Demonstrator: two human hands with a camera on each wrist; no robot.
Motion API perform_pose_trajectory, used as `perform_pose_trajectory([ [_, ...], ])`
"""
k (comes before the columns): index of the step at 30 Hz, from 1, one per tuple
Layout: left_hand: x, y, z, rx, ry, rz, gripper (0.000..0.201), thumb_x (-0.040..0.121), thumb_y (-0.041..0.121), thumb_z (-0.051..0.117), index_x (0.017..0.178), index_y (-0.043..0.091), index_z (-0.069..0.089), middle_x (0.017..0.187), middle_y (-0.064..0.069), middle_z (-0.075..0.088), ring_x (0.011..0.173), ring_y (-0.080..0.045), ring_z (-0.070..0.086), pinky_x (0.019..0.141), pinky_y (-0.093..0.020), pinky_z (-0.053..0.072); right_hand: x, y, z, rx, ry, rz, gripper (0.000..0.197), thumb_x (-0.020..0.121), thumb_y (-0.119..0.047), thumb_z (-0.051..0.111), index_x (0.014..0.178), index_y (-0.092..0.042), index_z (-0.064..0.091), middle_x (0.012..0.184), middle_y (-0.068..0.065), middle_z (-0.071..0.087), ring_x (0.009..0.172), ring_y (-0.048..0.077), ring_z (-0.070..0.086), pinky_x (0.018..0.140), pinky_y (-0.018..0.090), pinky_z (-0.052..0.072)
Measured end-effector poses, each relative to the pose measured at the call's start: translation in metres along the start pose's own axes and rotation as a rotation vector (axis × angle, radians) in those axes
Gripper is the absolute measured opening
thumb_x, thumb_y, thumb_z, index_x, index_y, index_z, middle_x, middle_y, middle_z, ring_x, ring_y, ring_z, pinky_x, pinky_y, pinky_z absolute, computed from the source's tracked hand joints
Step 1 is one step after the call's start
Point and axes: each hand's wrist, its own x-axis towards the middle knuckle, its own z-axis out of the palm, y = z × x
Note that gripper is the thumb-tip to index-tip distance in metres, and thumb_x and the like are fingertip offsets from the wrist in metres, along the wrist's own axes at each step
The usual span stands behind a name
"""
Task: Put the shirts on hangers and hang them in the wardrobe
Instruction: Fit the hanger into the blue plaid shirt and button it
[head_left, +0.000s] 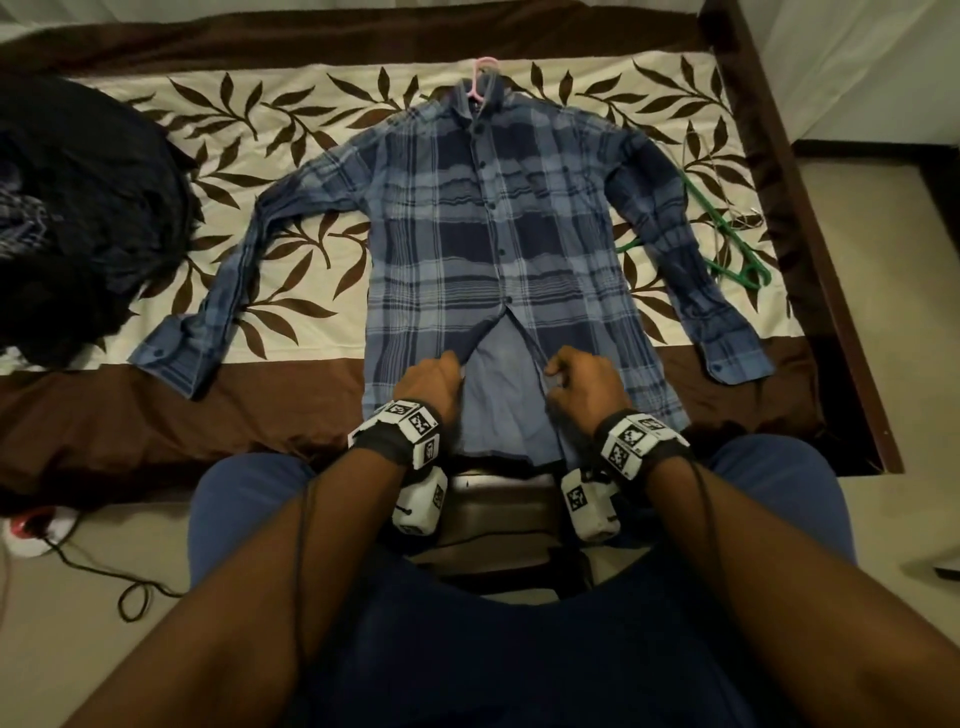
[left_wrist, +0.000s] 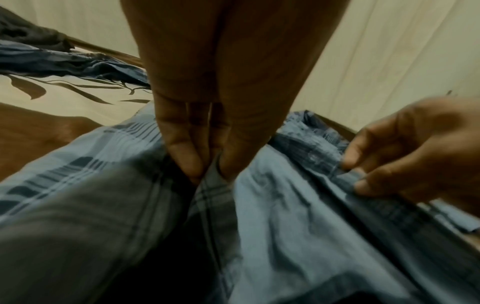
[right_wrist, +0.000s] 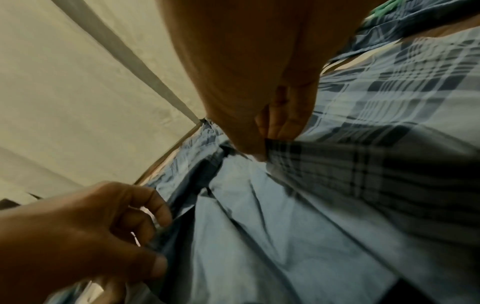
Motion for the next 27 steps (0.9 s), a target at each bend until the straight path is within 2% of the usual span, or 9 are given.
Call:
perform_pose_trajectory([
  [2,-0.009,0.008,-0.011,-0.093,-0.014,0.04,0.033,0.086,0.018,0.069,0.114,0.007,0.055,0.107,-0.018,0.065,0.099,-0.038,0.063,0.077,-0.04,0.049,-0.001,-0.001,-0.01,0.078,0.084,0.026,0.03,0.08,-0.005,0.064,0.107,-0.018,0.065,0.075,0.0,0.065,0.076,0.023,0.064,0.074,0.031,0.051],
  [4,-0.019,0.019,-0.017,-0.162,-0.089,0.098,0.039,0.076,0.018,0.081,0.109,0.01,0.064,0.094,-0.006,0.064,0.089,-0.025,0.062,0.071,-0.031,0.045,-0.002,-0.003,-0.019,0.121,0.141,0.03,0.03,0.08,-0.004,0.066,0.108,-0.014,0.069,0.072,-0.001,0.066,0.076,0.02,0.065,0.078,0.03,0.051],
  [6,-0.025,0.031,-0.015,-0.177,-0.159,0.187,0.032,0.077,0.018,0.08,0.107,0.01,0.069,0.09,-0.004,0.065,0.088,-0.025,0.064,0.069,-0.028,0.045,-0.004,-0.008,-0.025,0.155,0.113,0.035,0.02,0.081,-0.003,0.067,0.097,-0.012,0.073,0.072,-0.001,0.068,0.075,0.018,0.065,0.078,0.027,0.051],
  [9,-0.024,0.037,-0.007,-0.172,-0.258,0.224,0.032,0.089,0.027,0.07,0.117,0.014,0.071,0.111,-0.006,0.071,0.101,-0.025,0.066,0.079,-0.025,0.045,-0.004,-0.01,-0.02,0.125,-0.014,0.032,0.014,0.083,-0.002,0.066,0.093,-0.008,0.074,0.076,0.002,0.067,0.077,0.018,0.063,0.08,0.031,0.054],
  [12,-0.011,0.032,-0.005,-0.237,-0.3,0.136,0.024,0.095,0.028,0.064,0.1,0.009,0.077,0.1,-0.011,0.075,0.089,-0.024,0.07,0.079,-0.032,0.057,-0.001,-0.007,-0.01,0.077,-0.077,0.045,0.012,0.085,-0.005,0.067,0.094,-0.008,0.073,0.081,0.005,0.068,0.081,0.02,0.065,0.081,0.034,0.056],
  [15,0.004,0.029,-0.003,-0.309,-0.256,0.065,0.024,0.096,0.021,0.062,0.092,0.002,0.076,0.091,-0.015,0.075,0.085,-0.031,0.071,0.081,-0.044,0.06,0.003,-0.005,-0.004,0.052,-0.151,0.085,0.013,0.085,-0.005,0.069,0.096,-0.009,0.072,0.093,0.01,0.071,0.092,0.025,0.067,0.08,0.029,0.051],
  [18,0.018,0.033,0.0,-0.34,-0.134,0.026,0.016,0.093,0.015,0.065,0.098,0.005,0.076,0.098,-0.013,0.075,0.093,-0.029,0.069,0.087,-0.038,0.057,0.008,-0.006,0.0,0.054,-0.174,0.112,0.011,0.083,-0.012,0.073,0.094,-0.012,0.073,0.094,0.01,0.073,0.091,0.025,0.068,0.082,0.031,0.055],
  [23,0.039,0.041,0.012,-0.461,-0.038,-0.009,0.021,0.094,0.014,0.061,0.112,0.01,0.072,0.105,-0.011,0.074,0.1,-0.026,0.068,0.087,-0.028,0.051,0.024,-0.01,0.011,0.114,0.033,0.087,0.012,0.083,-0.02,0.072,0.093,-0.014,0.071,0.078,0.001,0.069,0.082,0.023,0.066,0.081,0.033,0.055],
  [27,0.05,0.044,0.023,-0.388,-0.005,-0.029,0.021,0.093,0.014,0.059,0.108,0.009,0.073,0.11,-0.016,0.072,0.108,-0.034,0.064,0.094,-0.042,0.052,0.035,-0.014,0.025,0.052,-0.006,0.084,0.024,0.079,-0.032,0.078,0.088,-0.013,0.067,0.08,0.004,0.068,0.078,0.023,0.065,0.075,0.035,0.056],
])
